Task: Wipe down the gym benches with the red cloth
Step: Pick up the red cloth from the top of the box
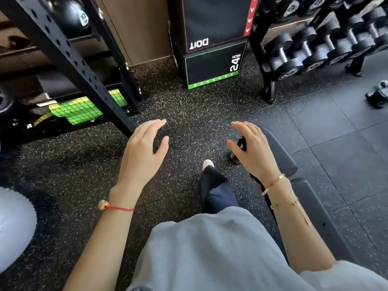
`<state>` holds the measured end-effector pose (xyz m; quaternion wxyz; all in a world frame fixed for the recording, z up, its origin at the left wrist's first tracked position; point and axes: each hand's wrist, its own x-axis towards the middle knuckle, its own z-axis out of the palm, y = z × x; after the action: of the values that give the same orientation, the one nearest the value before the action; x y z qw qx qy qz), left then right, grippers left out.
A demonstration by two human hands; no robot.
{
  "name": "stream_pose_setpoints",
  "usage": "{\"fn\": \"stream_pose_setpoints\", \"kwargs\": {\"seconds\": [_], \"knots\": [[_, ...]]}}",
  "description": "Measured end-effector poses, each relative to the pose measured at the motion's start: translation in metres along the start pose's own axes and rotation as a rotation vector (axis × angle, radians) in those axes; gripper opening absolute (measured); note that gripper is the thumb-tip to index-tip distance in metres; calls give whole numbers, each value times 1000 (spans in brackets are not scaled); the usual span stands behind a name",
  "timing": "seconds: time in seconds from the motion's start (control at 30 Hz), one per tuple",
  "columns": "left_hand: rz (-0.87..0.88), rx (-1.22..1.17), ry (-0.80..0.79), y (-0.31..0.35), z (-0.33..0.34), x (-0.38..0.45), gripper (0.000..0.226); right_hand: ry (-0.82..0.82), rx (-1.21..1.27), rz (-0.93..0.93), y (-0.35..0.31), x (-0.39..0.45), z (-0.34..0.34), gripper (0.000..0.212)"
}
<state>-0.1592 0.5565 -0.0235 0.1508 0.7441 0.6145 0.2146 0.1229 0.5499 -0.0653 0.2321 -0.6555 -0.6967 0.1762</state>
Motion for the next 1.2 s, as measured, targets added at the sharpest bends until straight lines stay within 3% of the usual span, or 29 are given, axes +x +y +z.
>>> {"fn": "stream_pose_setpoints", "kwargs": {"seconds": [0.4,0.8,1.2], "knots": [[-29,-52,133,-11,13,290,40,-13,-32,-126,29,320,-28,47],[-16,-28,128,-76,39,524,40,-64,-26,-93,53,552,9,48],[111,-8,120,-131,30,798,39,70,10,-63,49,809,15,45]]}}
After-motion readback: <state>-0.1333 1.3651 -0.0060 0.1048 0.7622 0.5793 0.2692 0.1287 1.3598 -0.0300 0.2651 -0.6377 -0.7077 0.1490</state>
